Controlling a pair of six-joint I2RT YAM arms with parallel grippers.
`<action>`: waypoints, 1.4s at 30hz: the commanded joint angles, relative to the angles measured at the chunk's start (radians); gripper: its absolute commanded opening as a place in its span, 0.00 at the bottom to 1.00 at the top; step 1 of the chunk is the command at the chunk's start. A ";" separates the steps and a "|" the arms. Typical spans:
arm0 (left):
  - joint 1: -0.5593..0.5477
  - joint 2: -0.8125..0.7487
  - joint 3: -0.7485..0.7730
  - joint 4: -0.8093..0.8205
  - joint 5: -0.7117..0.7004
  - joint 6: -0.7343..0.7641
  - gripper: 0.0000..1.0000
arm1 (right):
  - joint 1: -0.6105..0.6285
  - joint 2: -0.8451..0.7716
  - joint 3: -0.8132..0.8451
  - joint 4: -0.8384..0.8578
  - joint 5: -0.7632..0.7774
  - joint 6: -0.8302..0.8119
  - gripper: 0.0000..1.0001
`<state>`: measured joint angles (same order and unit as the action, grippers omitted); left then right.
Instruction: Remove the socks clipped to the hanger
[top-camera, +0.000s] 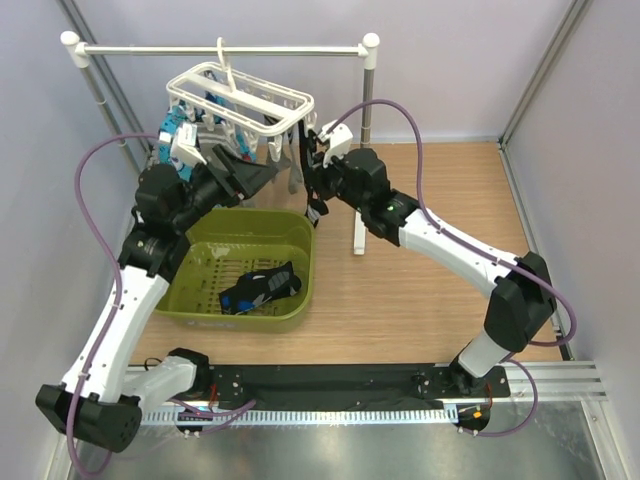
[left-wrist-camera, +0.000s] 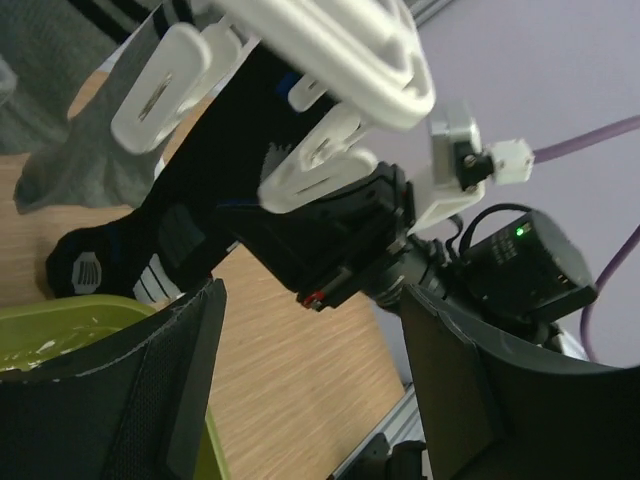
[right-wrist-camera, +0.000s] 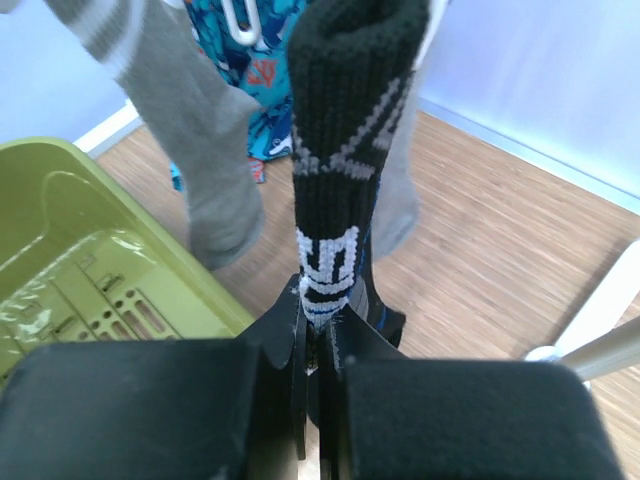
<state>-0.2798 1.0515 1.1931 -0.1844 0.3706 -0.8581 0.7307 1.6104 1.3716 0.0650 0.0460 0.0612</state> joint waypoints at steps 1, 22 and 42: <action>0.005 -0.060 -0.131 0.115 0.017 0.051 0.75 | -0.001 -0.053 0.044 0.006 -0.021 0.018 0.01; -0.298 0.165 -0.102 0.230 -0.197 0.424 0.77 | -0.001 -0.210 0.007 -0.059 -0.184 0.250 0.01; -0.363 0.180 -0.127 0.232 -0.289 0.416 0.00 | -0.001 -0.159 0.231 -0.289 0.096 0.221 0.72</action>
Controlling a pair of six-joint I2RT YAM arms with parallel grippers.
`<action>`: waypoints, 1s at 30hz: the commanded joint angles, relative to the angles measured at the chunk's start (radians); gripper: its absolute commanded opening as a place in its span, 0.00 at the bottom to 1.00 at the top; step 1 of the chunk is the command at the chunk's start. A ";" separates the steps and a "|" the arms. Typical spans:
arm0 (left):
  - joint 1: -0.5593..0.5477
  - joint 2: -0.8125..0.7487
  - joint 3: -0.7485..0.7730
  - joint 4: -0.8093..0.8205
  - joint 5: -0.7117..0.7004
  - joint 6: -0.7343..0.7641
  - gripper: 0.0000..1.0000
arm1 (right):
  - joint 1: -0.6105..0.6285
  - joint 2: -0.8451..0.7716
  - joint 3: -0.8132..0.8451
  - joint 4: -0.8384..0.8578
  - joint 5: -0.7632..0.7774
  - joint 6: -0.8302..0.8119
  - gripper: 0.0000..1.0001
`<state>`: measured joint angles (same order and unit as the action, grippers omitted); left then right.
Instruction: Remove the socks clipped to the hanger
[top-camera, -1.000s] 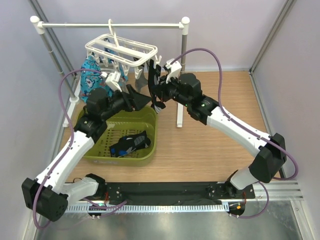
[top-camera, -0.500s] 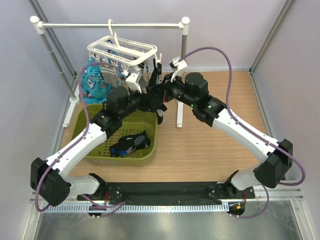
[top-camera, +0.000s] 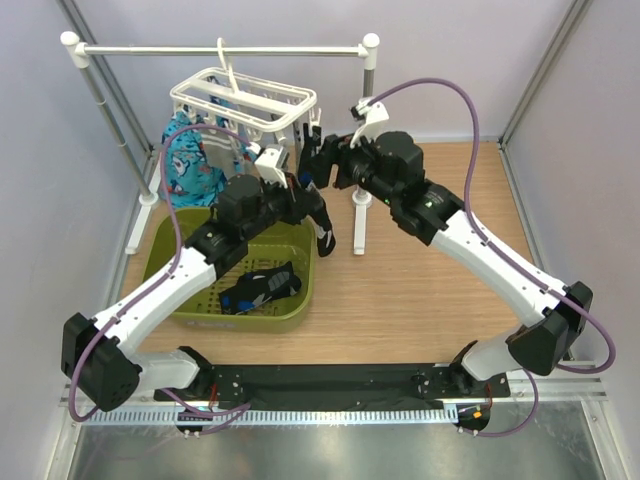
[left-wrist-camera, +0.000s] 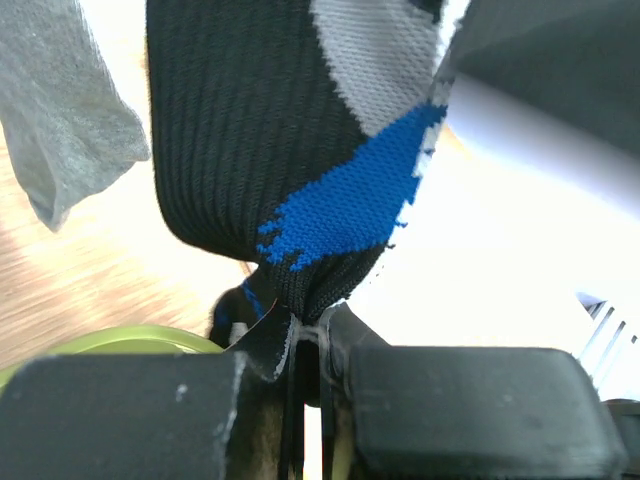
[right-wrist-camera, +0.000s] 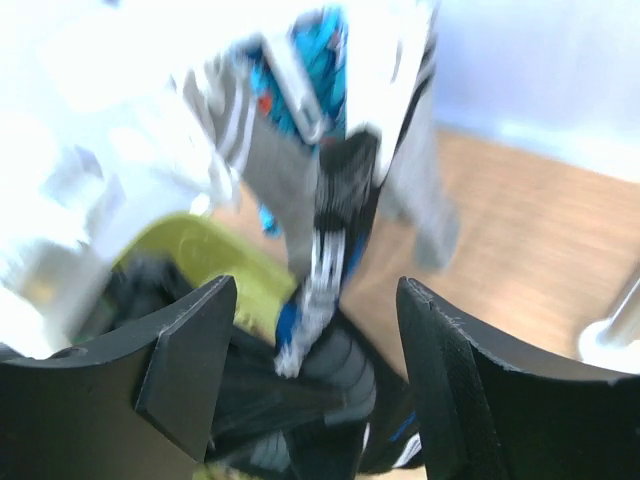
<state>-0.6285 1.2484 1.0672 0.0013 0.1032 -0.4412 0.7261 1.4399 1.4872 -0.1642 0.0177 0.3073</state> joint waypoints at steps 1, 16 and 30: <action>-0.016 -0.017 -0.004 0.048 -0.028 -0.001 0.00 | 0.004 0.023 0.166 -0.081 0.170 -0.031 0.72; -0.050 -0.032 -0.030 0.063 -0.068 0.015 0.00 | 0.004 0.217 0.429 -0.170 0.281 -0.096 0.70; -0.076 -0.024 -0.021 0.060 -0.089 0.027 0.00 | 0.032 0.241 0.430 -0.097 0.346 -0.137 0.67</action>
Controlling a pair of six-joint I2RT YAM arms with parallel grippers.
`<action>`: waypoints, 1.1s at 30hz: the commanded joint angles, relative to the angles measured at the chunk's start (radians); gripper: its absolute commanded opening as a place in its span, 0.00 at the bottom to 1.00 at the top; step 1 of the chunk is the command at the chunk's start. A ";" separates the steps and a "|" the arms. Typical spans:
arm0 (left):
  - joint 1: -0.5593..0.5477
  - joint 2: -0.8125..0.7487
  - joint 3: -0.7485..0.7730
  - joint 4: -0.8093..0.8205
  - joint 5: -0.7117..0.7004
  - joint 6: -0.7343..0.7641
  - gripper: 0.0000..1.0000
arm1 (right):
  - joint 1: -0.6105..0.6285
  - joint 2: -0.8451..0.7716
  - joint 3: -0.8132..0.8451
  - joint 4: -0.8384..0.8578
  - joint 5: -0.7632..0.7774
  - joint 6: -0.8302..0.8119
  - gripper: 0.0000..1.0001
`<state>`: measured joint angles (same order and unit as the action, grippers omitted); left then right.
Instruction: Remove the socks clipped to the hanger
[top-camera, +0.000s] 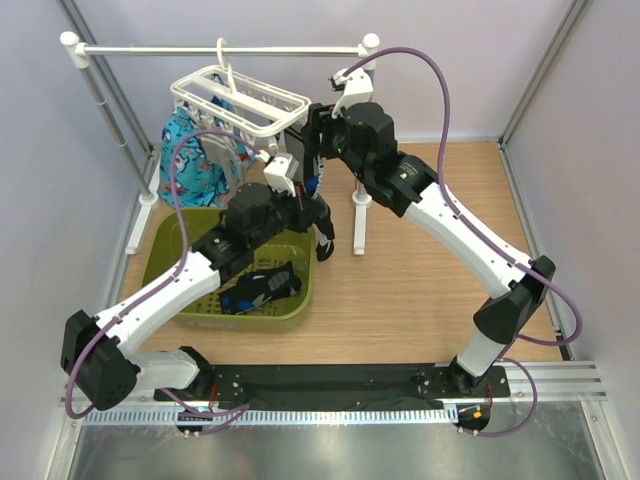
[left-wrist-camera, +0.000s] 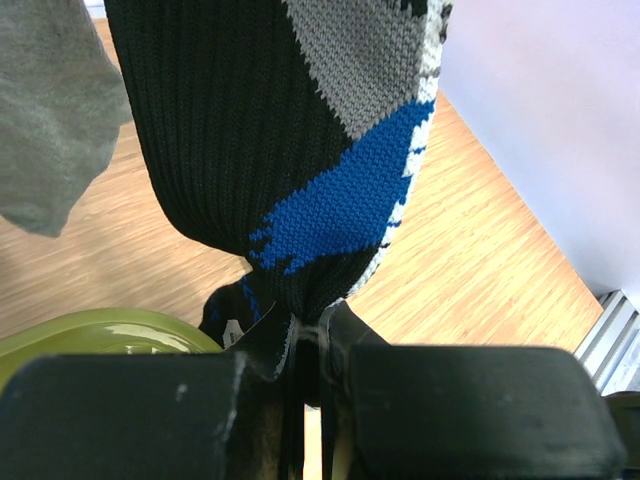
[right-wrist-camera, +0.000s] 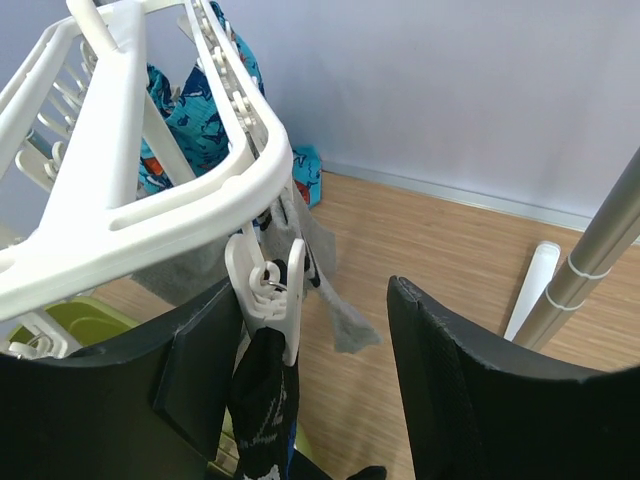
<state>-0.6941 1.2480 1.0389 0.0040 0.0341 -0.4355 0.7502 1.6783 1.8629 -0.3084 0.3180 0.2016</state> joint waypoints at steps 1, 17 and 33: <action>-0.012 -0.022 0.009 0.059 -0.023 0.023 0.00 | 0.008 0.004 0.056 0.049 0.055 -0.033 0.65; -0.027 -0.005 0.029 0.047 -0.026 0.034 0.00 | 0.009 0.023 0.048 0.121 0.062 -0.019 0.54; -0.027 -0.019 0.016 0.031 -0.025 0.023 0.00 | 0.008 -0.011 -0.005 0.189 0.056 0.001 0.01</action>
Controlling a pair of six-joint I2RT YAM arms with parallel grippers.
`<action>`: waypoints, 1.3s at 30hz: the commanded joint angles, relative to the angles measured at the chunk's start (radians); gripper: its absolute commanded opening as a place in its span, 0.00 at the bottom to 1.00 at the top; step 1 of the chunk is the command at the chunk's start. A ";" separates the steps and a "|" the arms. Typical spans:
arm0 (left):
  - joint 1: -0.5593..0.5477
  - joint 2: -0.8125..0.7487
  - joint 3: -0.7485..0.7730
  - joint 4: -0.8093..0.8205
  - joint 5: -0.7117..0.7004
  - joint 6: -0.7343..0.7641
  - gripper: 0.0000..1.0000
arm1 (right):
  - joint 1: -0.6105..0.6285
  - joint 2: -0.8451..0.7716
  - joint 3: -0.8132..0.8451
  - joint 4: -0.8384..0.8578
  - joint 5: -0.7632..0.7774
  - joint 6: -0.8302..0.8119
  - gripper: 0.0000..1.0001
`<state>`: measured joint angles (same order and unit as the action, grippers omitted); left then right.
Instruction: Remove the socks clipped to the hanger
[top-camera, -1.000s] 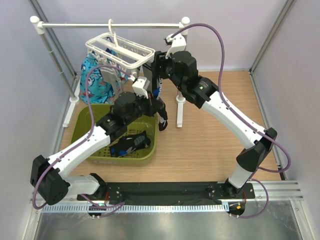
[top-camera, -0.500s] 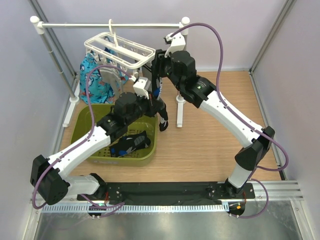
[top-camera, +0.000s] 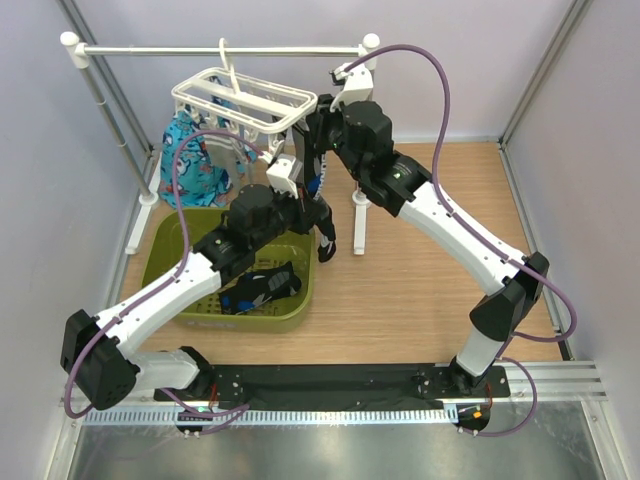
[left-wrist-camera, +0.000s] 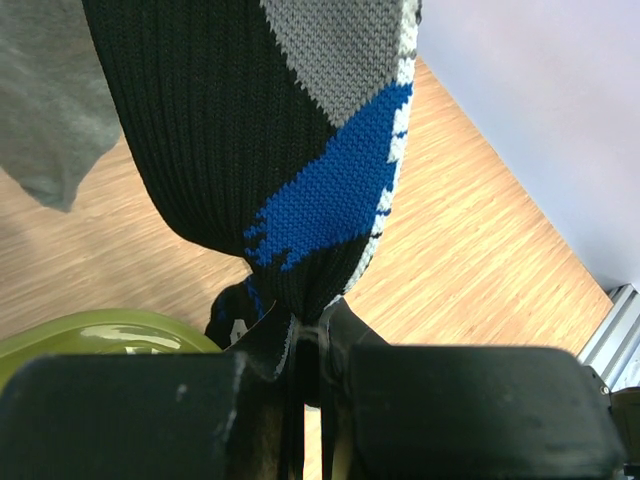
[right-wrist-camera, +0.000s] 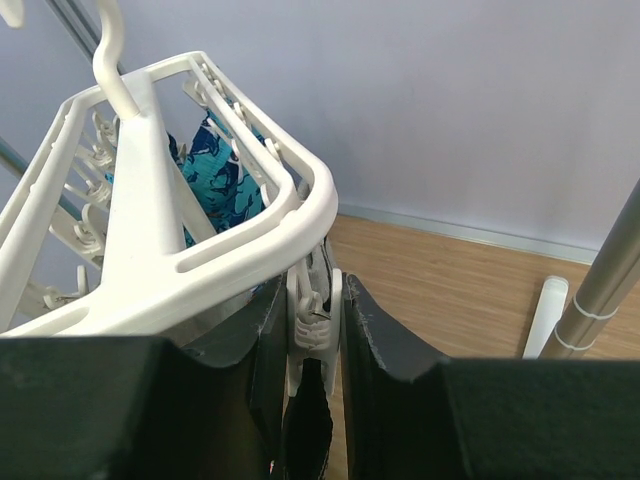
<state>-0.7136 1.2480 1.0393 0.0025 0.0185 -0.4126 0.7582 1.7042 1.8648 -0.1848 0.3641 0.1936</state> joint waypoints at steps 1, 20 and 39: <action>-0.007 -0.022 0.016 0.031 -0.011 -0.003 0.00 | 0.001 -0.038 -0.010 0.065 0.009 0.010 0.01; 0.040 -0.234 0.272 -0.783 -0.549 -0.121 0.00 | 0.000 -0.051 -0.018 0.048 -0.005 -0.002 0.01; 0.402 -0.263 0.136 -0.703 -0.209 -0.170 0.86 | -0.030 -0.095 -0.072 -0.041 -0.066 -0.062 0.55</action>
<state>-0.3145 1.0573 1.1717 -0.8944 -0.3088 -0.6014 0.7338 1.6855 1.7931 -0.1974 0.3279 0.1612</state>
